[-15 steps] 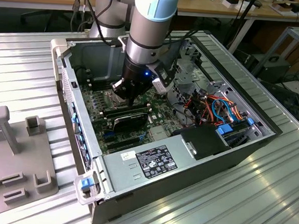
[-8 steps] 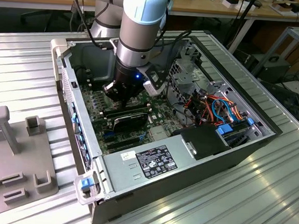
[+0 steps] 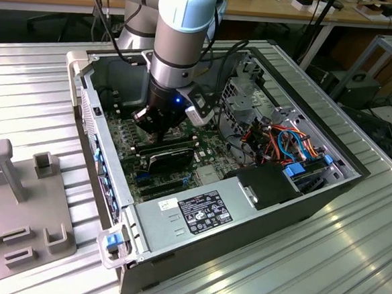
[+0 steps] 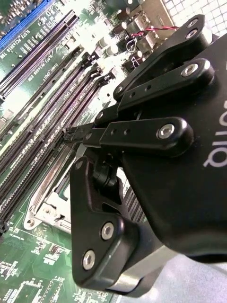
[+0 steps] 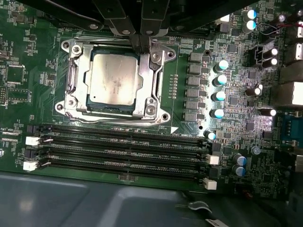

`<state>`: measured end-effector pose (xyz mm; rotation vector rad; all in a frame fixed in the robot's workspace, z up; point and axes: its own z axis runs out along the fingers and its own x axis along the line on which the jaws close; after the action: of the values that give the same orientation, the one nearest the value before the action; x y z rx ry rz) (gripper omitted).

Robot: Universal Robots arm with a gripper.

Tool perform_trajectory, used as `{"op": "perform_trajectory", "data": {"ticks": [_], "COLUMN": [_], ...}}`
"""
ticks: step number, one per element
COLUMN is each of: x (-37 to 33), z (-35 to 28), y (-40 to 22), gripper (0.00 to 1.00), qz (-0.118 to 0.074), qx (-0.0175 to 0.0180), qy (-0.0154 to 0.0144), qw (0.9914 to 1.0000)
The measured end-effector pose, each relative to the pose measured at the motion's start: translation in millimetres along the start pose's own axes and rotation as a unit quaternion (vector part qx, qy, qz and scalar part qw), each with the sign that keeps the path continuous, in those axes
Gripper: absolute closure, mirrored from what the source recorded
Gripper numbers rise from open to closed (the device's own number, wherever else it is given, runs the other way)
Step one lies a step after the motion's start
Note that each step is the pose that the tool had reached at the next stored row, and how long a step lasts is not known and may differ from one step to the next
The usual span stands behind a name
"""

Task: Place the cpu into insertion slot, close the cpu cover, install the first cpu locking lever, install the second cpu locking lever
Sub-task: 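Install the second cpu locking lever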

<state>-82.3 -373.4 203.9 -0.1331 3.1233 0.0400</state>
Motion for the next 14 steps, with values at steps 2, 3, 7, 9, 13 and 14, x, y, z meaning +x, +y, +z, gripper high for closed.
{"op": "perform_trajectory", "data": {"ticks": [2, 3, 7, 9, 13, 14], "x": [0.8, 1.3, 2.8, 3.2, 3.9, 5.7], "z": [0.1, 0.1, -0.1, -0.9, -2.4, -2.7], "y": [0.2, 0.4, 2.1, 3.3, 4.1, 4.3], "gripper": [0.89, 0.89, 0.89, 0.89, 0.89, 0.89], "qz": [0.000, 0.000, 0.000, 0.000, 0.000, 0.000], "qx": [0.0001, 0.0000, 0.0001, -0.0001, 0.0002, 0.0004], "qy": [-0.0001, -0.0001, 0.0001, 0.0000, -0.0001, 0.0000], "qw": [1.00000, 1.00000, 1.00000, 1.00000, 1.00000, 1.00000]}}
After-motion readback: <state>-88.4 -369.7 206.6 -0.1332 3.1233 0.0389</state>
